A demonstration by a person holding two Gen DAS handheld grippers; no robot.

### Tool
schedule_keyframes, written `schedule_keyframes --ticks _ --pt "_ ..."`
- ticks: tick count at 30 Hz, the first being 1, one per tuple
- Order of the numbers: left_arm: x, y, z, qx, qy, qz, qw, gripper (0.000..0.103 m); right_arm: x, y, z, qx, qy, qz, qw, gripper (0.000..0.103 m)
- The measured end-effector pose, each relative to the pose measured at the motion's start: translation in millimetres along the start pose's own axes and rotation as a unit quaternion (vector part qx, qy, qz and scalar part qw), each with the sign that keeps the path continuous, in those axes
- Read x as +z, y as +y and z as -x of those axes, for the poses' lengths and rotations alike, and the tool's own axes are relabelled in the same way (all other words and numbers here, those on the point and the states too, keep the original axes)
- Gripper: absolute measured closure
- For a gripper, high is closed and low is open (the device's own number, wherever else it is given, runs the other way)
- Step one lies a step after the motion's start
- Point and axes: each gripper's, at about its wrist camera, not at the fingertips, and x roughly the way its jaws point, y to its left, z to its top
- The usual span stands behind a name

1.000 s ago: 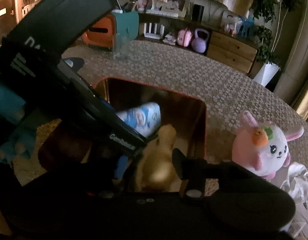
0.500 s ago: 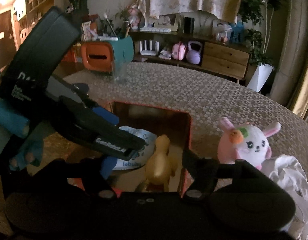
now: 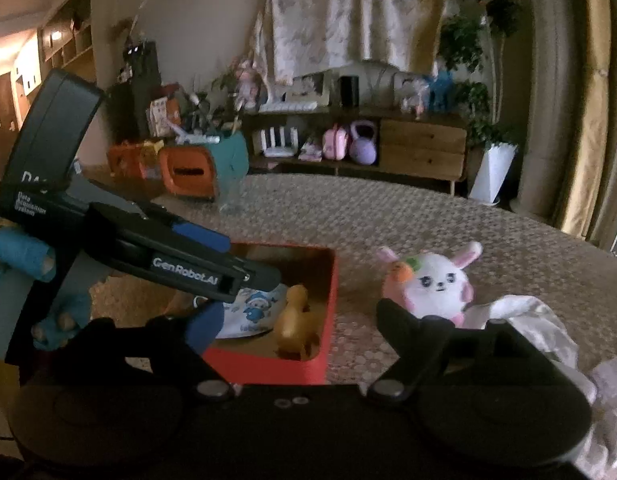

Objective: Organize soft objects
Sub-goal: 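Move both tools back toward the remaining items beside the bunny plush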

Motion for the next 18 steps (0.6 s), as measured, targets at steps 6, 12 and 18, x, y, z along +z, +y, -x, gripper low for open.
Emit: schedule_keyframes --ticks 6,12,18 --pt "-1 -31 18 -0.017 -0.038 -0.002 0.9991 0.026 -10 -21 39 -0.022 -0.026 -0.023 0.999 0.015" --pt "-8 -67 21 -0.052 -0.062 -0.014 0.9967 0.017 -27 -46 77 -0.061 -0.044 -0.043 0.996 0.006" --pt "-13 -98 12 -0.096 -0.068 -0.019 0.9928 0.009 -48 -71 103 -0.100 -0.049 -0.064 0.992 0.002"
